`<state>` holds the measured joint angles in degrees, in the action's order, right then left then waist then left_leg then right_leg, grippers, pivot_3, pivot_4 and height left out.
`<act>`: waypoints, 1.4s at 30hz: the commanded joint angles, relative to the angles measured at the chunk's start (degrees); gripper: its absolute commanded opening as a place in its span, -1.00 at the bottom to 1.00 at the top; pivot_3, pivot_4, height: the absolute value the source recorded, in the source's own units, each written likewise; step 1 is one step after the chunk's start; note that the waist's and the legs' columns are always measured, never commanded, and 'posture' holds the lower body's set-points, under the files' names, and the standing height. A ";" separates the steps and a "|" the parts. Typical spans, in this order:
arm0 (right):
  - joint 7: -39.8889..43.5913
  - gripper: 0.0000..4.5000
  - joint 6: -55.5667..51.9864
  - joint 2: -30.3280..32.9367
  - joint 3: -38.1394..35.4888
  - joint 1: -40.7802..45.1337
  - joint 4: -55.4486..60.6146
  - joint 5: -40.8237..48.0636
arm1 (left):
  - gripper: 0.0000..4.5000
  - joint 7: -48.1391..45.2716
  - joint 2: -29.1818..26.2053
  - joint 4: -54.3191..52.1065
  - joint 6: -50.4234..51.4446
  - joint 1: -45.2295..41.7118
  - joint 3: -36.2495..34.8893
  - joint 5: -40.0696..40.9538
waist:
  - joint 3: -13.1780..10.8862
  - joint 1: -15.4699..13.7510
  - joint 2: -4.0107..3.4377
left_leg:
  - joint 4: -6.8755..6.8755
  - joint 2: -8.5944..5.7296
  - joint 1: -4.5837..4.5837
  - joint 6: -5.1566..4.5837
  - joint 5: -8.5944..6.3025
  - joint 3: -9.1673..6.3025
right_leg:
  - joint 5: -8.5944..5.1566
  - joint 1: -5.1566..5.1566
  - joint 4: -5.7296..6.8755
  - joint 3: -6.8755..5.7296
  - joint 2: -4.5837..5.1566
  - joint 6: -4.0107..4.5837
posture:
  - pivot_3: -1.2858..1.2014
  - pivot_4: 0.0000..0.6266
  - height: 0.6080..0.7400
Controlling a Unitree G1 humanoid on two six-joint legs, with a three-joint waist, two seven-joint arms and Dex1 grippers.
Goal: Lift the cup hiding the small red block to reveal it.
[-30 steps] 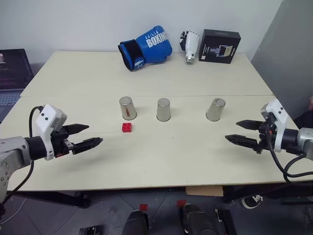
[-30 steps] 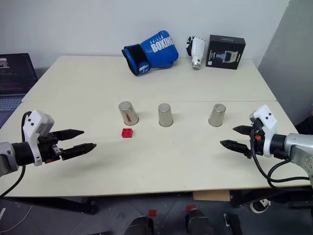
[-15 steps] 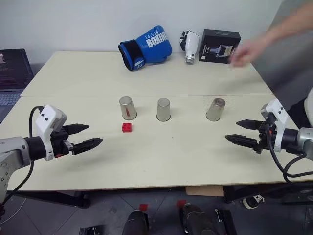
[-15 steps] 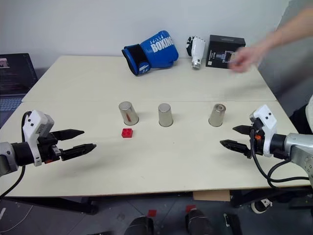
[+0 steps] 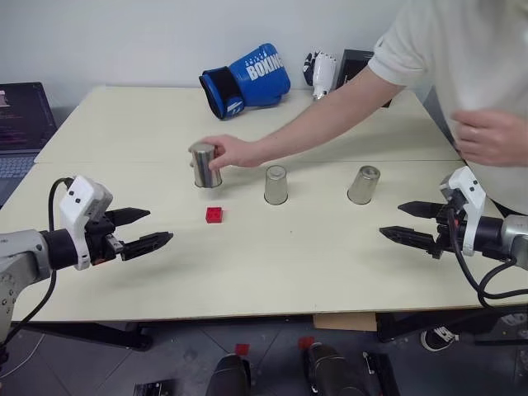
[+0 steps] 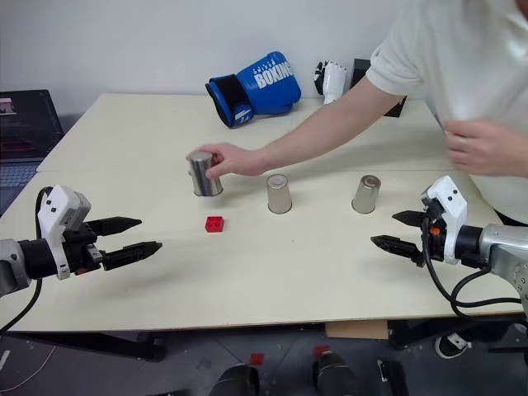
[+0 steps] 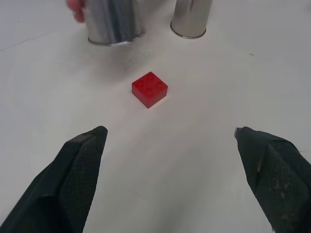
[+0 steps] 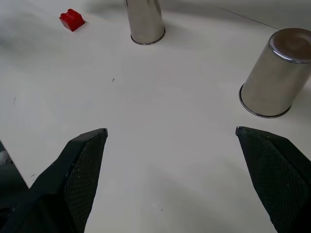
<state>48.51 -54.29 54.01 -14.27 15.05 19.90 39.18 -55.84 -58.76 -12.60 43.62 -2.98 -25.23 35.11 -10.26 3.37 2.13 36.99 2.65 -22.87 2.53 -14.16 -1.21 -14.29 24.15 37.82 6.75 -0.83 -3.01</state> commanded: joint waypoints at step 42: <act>-5.78 1.00 10.68 -17.54 20.34 7.49 -5.69 -10.54 | 0.98 4.34 6.36 -15.69 -2.12 3.33 2.13 1.90 | 0.01 0.43 0.02 | 0.04 0.02 0.05 0.00 0.00 0.04 | 0.12 0.00 0.13 0.04 -0.01 -0.20 | 0.03 -0.52 1.00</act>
<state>45.15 -47.45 38.81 4.38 19.82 16.89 31.88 -53.23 -53.47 -23.38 42.94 0.29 -23.96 36.05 -10.24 3.80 2.14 37.03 2.67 -22.82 2.54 -14.15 -1.18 -14.17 24.15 37.95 6.79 -0.84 -3.22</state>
